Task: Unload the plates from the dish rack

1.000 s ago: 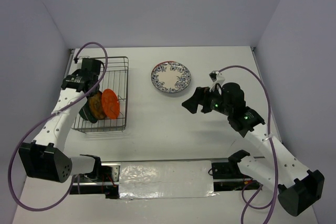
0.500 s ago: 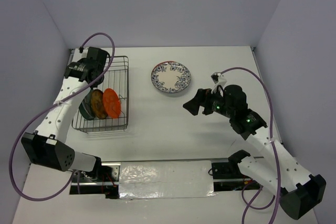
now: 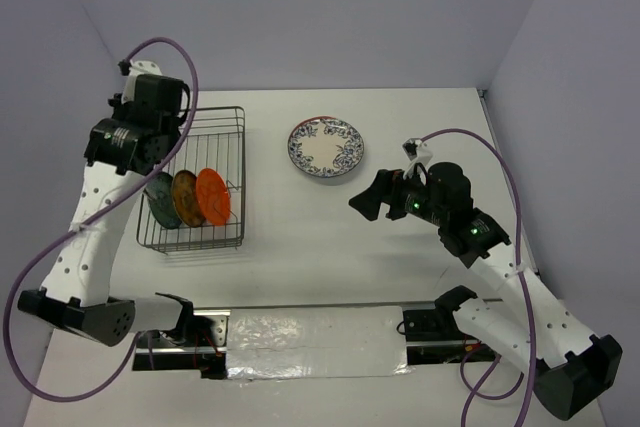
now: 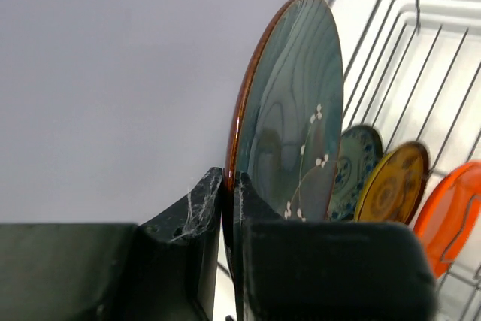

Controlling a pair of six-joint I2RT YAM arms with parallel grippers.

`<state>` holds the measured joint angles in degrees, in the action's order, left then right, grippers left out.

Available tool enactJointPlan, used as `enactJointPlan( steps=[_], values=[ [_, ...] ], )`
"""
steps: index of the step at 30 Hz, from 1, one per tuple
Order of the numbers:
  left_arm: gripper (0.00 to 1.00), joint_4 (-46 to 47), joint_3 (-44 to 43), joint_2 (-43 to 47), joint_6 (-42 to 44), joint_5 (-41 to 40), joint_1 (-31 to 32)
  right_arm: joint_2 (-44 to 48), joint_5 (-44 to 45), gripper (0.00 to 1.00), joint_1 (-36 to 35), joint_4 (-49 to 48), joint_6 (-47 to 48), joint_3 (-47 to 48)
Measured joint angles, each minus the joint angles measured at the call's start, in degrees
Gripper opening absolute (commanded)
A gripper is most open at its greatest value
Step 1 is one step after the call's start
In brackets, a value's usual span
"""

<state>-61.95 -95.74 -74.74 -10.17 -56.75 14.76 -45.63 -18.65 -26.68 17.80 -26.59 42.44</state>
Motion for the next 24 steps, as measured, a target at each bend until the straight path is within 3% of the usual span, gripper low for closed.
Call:
enactJointPlan(
  steps=[5, 9, 16, 21, 24],
  values=[
    [0.0, -2.32, -9.11, 2.82, -1.16, 2.71, 0.11, 0.0, -1.64, 1.0, -0.09, -1.64, -1.11, -0.02],
    [0.0, -0.39, -8.2, 11.76, -4.2, 16.06, 0.07, -0.17, -8.0, 1.0, -0.26, -11.3, -5.29, -1.53],
    [0.0, 9.97, 8.44, 30.34, -14.75, 45.27, 0.2, -6.14, -13.49, 1.0, -4.94, -31.54, -15.02, -2.56],
    [0.0, 19.76, 21.53, 33.35, -23.63, 61.31, 0.52, -10.54, -8.48, 1.0, -10.38, -33.88, -17.51, -1.29],
    [0.0, 24.0, 26.47, 32.89, -27.3, 67.04, 0.55, -12.0, -5.62, 1.0, -12.04, -34.16, -18.4, -0.87]
  ],
)
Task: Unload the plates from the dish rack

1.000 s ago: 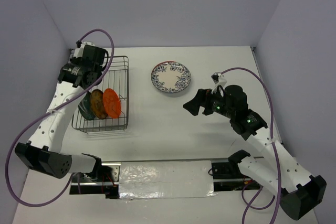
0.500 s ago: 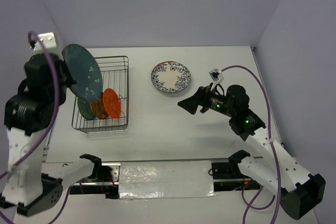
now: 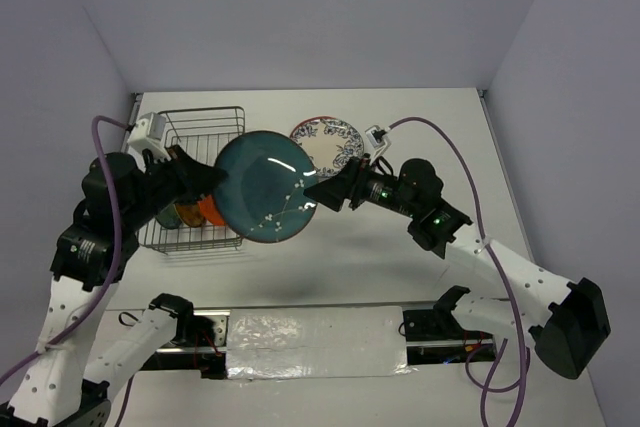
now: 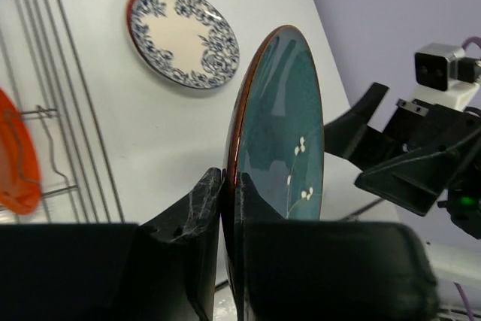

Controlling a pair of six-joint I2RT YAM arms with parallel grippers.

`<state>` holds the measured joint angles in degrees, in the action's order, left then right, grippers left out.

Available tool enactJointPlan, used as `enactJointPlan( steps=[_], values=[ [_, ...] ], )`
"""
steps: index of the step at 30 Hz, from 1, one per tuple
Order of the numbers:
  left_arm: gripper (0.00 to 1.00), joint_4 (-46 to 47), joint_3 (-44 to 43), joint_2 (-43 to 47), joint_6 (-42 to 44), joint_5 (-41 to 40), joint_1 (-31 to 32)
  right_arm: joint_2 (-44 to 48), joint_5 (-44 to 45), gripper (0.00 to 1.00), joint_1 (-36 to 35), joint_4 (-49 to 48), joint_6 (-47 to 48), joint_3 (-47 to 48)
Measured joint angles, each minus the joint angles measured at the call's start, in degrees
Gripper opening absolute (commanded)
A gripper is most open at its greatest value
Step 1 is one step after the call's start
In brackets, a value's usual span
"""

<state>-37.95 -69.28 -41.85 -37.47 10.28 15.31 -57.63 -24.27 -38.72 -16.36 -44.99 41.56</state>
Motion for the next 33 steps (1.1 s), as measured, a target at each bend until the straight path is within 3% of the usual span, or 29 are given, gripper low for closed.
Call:
enactJointPlan(
  steps=[2, 3, 7, 8, 9, 10, 11, 13, 14, 15, 20, 24, 27, 33],
  values=[
    [0.0, 2.49, 2.34, -0.09, -1.68, 2.45, 0.0, -1.18, 1.25, 0.95, -0.72, -0.11, -0.44, 0.24],
    [0.0, 3.89, 3.41, 0.07, -2.23, 3.52, 0.0, -1.81, 1.64, 0.83, -0.94, -0.15, -0.68, 0.37],
    [0.0, 8.9, 6.05, 0.87, -4.52, 6.1, 0.0, -3.76, 2.27, 0.49, -1.62, -0.96, -2.1, 0.42],
    [0.0, 9.84, 6.6, 1.18, -4.9, 6.43, 0.0, -3.91, 2.25, 0.2, -1.66, -1.36, -2.78, 0.35],
    [0.0, 10.75, 7.17, 1.51, -4.92, 6.56, 0.0, -3.91, 2.27, 0.05, -1.7, -2.14, -3.06, 0.31],
    [0.03, 11.06, 7.78, 1.77, -4.68, 6.12, 0.0, -3.72, 2.43, 0.0, -1.79, -2.86, -4.37, 0.17],
    [0.2, 11.45, 8.48, 2.03, -4.52, 5.77, -0.39, -3.37, 2.21, 0.0, -1.73, -3.89, -5.77, 0.04],
    [0.41, 13.0, 8.81, 2.1, -4.79, 5.6, -0.48, -2.56, 2.73, 0.0, -1.66, -3.54, -7.17, -0.17],
    [0.78, 13.22, 8.81, 2.08, -5.18, 5.29, -0.39, -2.32, 2.97, 0.0, -1.68, -3.76, -7.17, -0.33],
    [0.98, 13.16, 8.76, 1.92, -5.09, 4.39, -0.35, -2.05, 3.78, 0.0, -1.84, -3.37, -6.84, -0.37],
    [1.0, 8.28, 3.52, -0.02, -3.52, -3.3, -0.2, -2.32, 7.37, 0.0, -0.04, 7.08, -4.76, -0.39],
    [1.0, 3.19, 1.18, 0.33, -0.26, -14.75, -0.13, -5.55, 9.27, 0.0, 6.27, 15.17, -3.39, 0.57],
    [0.99, 2.03, 4.31, 3.08, 2.78, -20.17, -0.15, -11.93, 8.66, 0.0, 13.27, 17.14, -3.04, 2.99],
    [1.0, 3.91, 16.39, 9.88, 8.57, -23.17, -0.15, -31.95, 4.87, 0.0, 23.02, 16.22, -2.86, 14.43]
  ],
)
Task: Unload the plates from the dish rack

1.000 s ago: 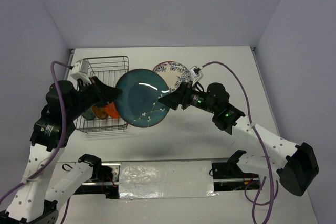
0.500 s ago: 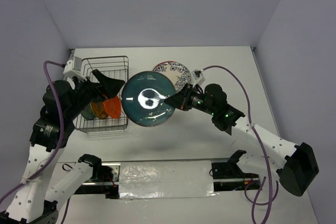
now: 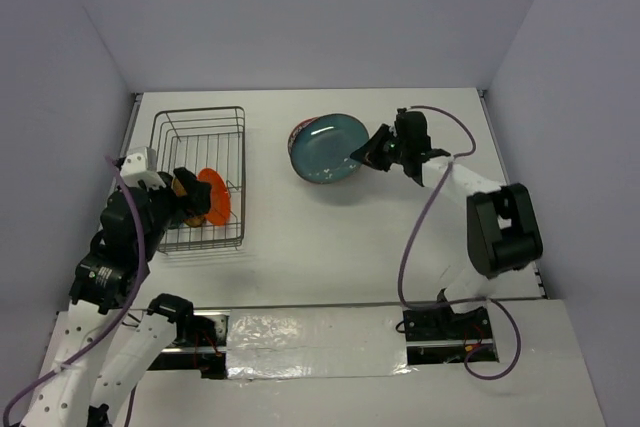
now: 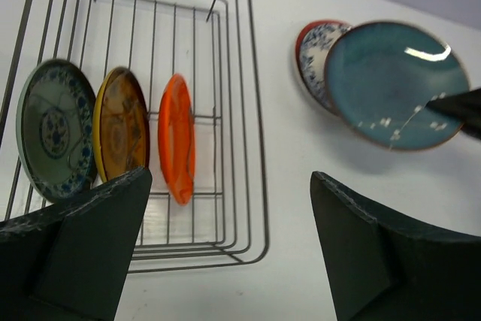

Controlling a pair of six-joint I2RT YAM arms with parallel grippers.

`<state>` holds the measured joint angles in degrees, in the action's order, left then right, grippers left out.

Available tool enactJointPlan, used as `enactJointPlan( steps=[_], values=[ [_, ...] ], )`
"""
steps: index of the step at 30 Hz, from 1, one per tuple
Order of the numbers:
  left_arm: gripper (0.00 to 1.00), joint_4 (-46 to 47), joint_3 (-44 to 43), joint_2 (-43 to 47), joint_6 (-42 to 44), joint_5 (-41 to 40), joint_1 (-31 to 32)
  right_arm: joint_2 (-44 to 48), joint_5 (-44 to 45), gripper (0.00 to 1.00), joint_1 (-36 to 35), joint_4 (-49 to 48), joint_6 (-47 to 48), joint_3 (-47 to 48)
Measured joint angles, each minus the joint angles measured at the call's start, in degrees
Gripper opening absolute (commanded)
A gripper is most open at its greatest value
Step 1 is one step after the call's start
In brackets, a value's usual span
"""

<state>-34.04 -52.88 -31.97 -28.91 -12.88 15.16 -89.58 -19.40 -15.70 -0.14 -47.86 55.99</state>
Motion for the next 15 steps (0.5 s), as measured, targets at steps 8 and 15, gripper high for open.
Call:
enactJointPlan(
  steps=[8, 15],
  values=[
    [1.0, 1.07, 7.15, 1.86, 2.05, -0.55, 0.0, -15.28, -6.62, 0.04, 4.31, -0.9, 0.0, 11.3],
    [1.0, 2.29, 7.15, 1.01, 2.34, -0.28, 0.0, -22.97, -9.81, 0.14, 4.72, -0.37, 0.35, 19.12]
  ],
)
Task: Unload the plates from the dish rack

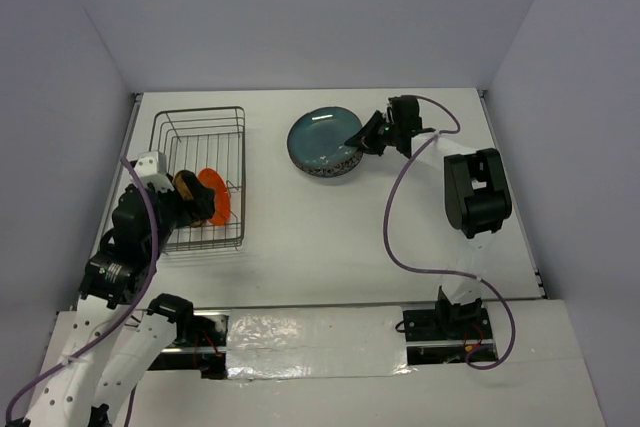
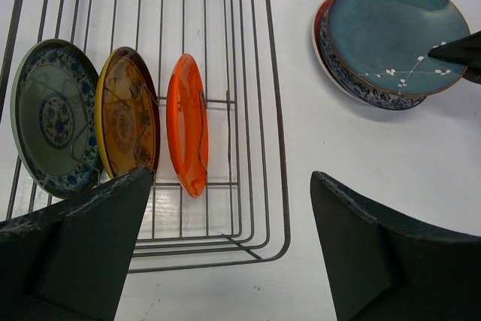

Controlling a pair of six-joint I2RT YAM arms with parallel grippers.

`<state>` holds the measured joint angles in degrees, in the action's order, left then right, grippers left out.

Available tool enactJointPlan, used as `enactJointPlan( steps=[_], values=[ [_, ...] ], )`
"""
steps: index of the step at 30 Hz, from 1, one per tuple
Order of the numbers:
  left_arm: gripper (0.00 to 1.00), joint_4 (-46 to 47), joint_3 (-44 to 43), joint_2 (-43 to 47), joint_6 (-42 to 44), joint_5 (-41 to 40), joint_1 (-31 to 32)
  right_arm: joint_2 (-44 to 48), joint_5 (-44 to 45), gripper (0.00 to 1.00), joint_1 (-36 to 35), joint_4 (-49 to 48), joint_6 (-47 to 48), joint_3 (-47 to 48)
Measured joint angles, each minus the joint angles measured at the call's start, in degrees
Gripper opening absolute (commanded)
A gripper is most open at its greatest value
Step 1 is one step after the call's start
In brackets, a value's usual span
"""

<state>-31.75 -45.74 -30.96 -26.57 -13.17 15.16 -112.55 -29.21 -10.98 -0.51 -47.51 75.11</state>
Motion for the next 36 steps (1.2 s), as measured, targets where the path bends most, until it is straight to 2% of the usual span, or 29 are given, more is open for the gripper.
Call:
enactJointPlan(
  steps=[3, 15, 23, 26, 34, 36],
  values=[
    [1.0, 0.0, 0.0, -0.57, 0.76, 0.02, 0.0, -1.51, -0.72, 0.2, 0.0, 0.37, -0.02, 0.0],
    [1.0, 0.02, 0.0, -0.28, 0.98, 0.39, 0.0, -2.84, -1.86, 0.23, 0.26, -1.64, -2.4, -0.11],
    [0.99, 0.04, 0.0, -0.28, 0.98, 0.44, 0.0, -8.0, -2.12, 0.24, 0.59, -4.55, -5.46, 0.07],
    [0.99, 0.02, 0.0, -0.28, 1.01, 0.46, 0.0, -8.96, -2.58, 0.31, 0.57, -5.49, -6.05, 0.85],
    [1.0, 0.04, 0.0, -0.28, 1.09, 1.01, 0.0, -8.98, -2.73, 0.63, 0.24, -5.92, -5.35, 2.89],
    [1.0, 0.02, 0.0, -0.28, 1.09, 1.01, 0.0, -8.92, -2.47, 0.75, -0.04, -5.38, -4.83, 3.56]
  ],
)
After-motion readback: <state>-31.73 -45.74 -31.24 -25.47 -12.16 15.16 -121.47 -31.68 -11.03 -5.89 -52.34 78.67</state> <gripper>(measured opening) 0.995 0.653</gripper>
